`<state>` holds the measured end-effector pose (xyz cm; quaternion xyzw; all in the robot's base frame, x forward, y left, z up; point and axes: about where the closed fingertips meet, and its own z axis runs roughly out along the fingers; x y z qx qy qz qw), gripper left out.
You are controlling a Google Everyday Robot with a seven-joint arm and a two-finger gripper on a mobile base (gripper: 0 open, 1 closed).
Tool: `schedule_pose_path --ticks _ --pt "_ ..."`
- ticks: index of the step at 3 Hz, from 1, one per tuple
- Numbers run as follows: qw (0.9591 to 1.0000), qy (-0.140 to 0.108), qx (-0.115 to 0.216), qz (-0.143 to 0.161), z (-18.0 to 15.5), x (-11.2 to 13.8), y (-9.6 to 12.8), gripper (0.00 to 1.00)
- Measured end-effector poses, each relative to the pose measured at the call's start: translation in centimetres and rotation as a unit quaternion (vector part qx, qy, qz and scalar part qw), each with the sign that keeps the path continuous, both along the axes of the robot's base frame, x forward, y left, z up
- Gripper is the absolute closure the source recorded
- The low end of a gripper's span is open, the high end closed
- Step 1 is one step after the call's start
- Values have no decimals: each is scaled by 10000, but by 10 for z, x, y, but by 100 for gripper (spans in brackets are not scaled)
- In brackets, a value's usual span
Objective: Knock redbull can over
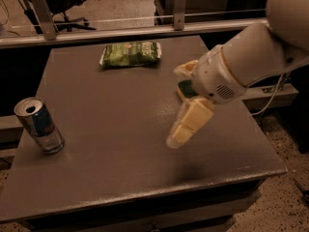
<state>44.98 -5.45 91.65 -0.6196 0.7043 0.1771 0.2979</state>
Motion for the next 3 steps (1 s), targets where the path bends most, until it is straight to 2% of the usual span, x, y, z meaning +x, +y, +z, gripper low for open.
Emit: schedule_pose_path --ticks 1,2,3 --pt "9937 -28 989 530 -3 -11 91 0" --pt "9788 -52 1819 945 4 -24 166 0" --pt "9625 -79 2418 1225 9 -34 223 0"
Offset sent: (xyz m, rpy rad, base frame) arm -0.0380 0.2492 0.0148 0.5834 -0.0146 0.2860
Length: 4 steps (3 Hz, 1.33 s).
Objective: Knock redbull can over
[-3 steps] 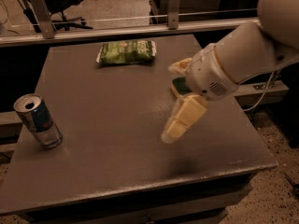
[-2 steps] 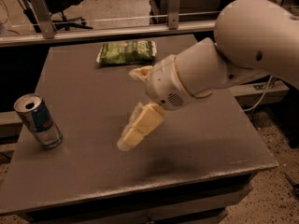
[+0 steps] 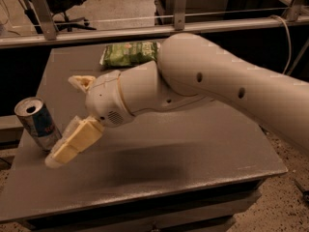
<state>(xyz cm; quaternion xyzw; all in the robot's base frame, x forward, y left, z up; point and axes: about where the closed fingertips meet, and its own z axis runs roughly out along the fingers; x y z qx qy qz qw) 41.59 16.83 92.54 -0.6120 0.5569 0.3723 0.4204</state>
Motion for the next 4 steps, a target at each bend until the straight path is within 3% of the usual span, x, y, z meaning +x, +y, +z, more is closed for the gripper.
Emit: schedule_pose_path --ticks 1,3,4 --pt "9990 33 409 189 -2 -6 38 0" --pt "9959 101 816 375 -17 -7 76 0" --pt "9945 103 948 424 -23 -6 84 18"
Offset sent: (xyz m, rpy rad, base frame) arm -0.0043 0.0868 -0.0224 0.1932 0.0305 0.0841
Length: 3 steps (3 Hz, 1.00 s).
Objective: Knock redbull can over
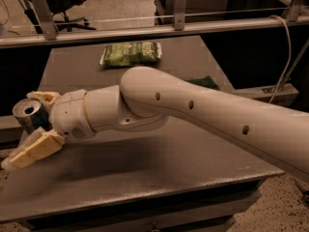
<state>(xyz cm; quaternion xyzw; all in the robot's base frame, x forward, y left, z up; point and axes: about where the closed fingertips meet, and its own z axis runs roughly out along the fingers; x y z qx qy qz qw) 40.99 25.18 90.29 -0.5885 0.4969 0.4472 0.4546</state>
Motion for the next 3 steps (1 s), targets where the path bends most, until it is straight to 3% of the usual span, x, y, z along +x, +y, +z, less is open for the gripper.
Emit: schedule_pose_path --ticks 2,3 --pt "9999 -48 26 -138 9 21 -9 64" --pt "9990 -152 -314 -279 33 45 -37 88"
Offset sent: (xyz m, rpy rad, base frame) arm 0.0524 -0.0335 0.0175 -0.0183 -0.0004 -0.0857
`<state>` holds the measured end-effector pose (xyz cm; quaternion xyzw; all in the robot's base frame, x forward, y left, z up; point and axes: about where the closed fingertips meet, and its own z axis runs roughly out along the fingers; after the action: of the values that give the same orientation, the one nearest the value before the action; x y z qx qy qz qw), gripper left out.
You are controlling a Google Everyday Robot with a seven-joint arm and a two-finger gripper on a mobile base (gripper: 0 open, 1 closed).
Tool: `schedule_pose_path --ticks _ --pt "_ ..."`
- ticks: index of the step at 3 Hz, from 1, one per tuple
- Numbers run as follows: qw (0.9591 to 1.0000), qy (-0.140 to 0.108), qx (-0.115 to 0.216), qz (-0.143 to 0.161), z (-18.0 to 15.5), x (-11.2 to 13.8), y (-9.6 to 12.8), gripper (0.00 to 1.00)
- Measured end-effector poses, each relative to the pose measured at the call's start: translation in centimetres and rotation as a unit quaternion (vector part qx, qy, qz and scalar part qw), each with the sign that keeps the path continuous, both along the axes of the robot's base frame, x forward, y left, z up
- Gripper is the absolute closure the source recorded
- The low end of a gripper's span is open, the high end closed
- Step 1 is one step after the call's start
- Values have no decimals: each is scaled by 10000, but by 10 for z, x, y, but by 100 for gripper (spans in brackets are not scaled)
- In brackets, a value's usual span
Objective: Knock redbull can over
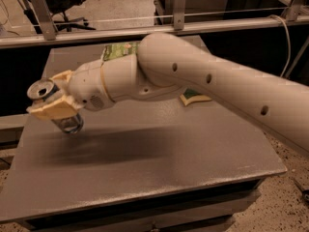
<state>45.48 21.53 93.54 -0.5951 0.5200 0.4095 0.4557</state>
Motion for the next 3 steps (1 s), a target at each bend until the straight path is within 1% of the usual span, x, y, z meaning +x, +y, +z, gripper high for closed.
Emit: schedule_pose_path --ticks 1,2,3 --pt "9975 -97 -694 -105 19 21 -46 100" --pt "9818 -31 -1888 197 -8 20 -97 100" --pt "9662 -28 -2497 634 -34 -2 -109 100"
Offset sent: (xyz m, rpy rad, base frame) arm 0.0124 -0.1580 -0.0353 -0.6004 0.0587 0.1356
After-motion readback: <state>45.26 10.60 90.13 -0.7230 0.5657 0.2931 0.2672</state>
